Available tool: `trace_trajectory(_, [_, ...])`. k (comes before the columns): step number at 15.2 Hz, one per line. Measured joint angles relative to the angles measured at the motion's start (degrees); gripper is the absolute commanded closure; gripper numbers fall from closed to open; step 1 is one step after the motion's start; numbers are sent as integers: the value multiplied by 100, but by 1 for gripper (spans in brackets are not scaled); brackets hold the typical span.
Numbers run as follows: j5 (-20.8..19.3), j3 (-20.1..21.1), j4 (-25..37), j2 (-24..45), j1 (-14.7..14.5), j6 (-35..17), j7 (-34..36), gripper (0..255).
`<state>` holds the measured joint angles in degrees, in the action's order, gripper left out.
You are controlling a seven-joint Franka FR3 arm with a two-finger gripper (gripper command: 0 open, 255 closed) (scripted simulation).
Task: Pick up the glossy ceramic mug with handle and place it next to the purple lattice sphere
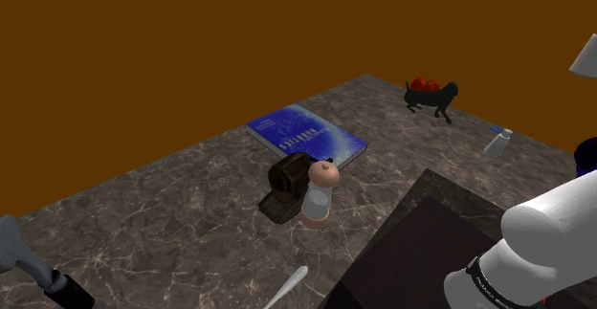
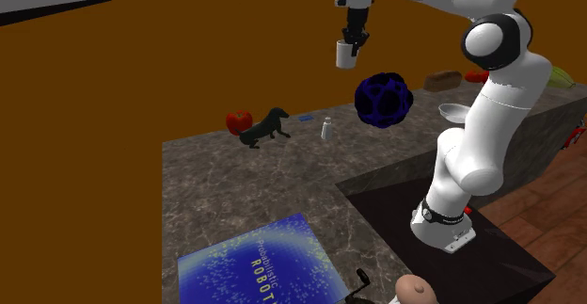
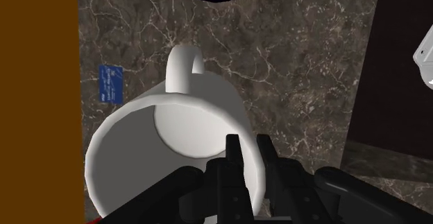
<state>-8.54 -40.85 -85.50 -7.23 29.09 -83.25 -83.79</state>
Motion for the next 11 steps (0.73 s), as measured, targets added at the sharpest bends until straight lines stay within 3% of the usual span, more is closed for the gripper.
trace_trajectory(5, [240, -548, 288, 319, 330, -26, -852, 255])
trace_trajectory(11, [144, -568, -208, 185, 363, -436, -877, 255])
